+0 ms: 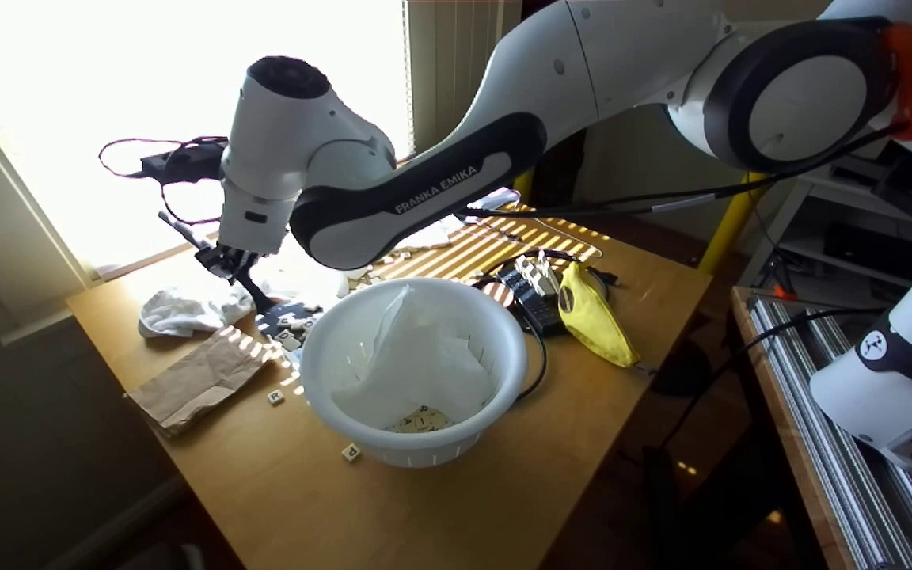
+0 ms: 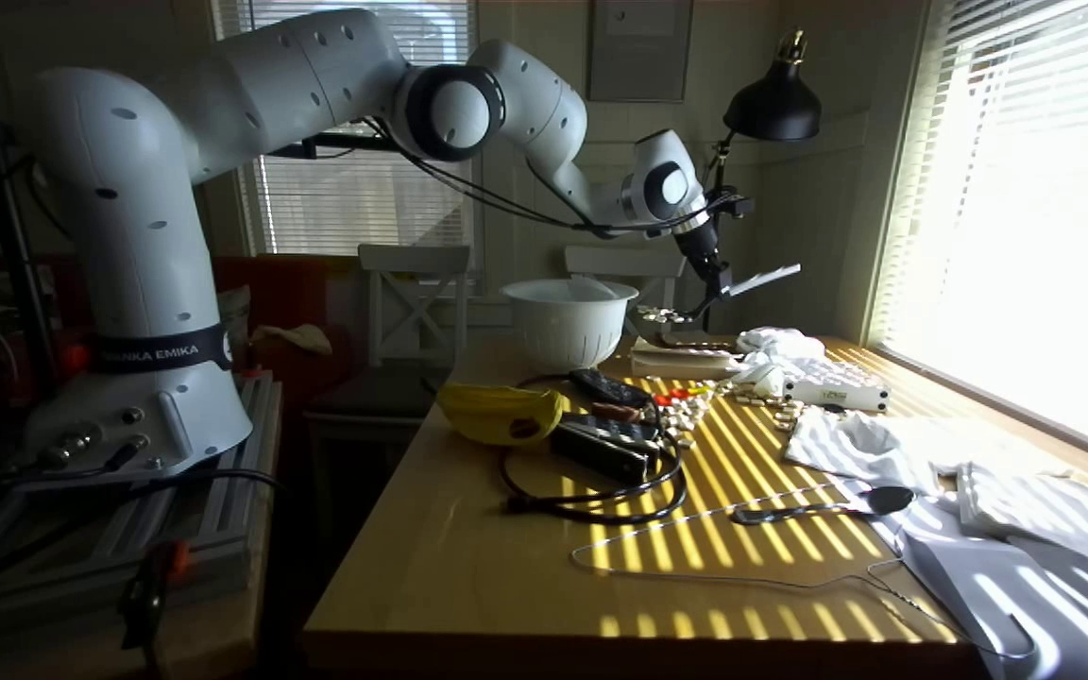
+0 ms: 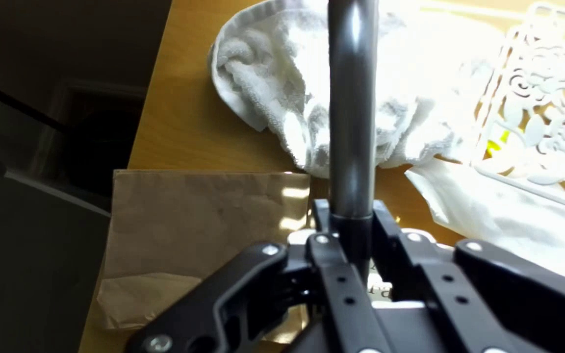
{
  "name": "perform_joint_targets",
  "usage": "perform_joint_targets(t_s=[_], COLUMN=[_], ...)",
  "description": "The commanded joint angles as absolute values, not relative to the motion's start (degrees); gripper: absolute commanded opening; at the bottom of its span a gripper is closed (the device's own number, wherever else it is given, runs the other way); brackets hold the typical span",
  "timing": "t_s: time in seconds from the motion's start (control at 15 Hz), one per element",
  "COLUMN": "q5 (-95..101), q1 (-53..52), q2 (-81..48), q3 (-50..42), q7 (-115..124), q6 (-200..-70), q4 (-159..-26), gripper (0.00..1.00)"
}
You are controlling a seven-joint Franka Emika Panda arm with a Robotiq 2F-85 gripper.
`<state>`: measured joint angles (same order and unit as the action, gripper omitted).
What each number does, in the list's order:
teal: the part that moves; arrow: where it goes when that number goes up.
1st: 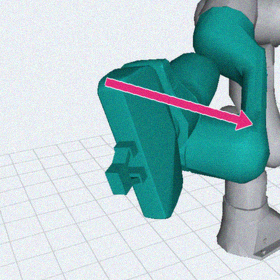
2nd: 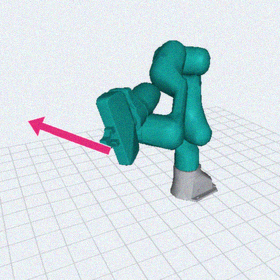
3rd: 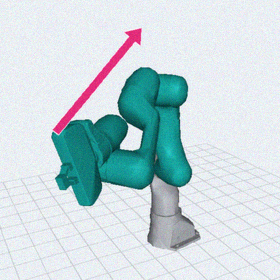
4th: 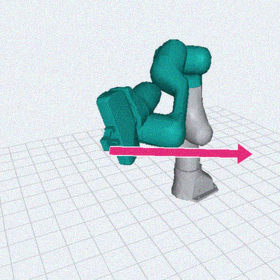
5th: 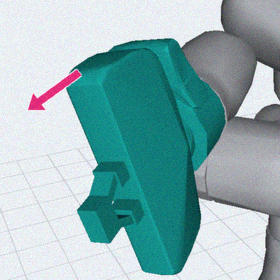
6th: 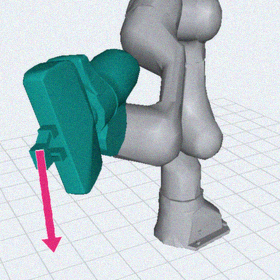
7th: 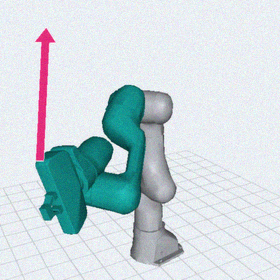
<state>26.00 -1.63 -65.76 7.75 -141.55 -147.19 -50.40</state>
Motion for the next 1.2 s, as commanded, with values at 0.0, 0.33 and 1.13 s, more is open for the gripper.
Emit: perform_joint_targets(t_s=[0.0,0.33,1.13], q5=[23.1,24.3,26.8], q1=[-3.5,-5.0,-6.5], q2=[-62.9,-60.7,-47.9], q3=[2.9,-1.4,-5.2], q7=[-137.6,-131.3,-123.2], q6=[-147.2,-147.3,-143.9], q4=[-53.6,-56.9,-71.9], gripper=[0.06,0.06,0.06])
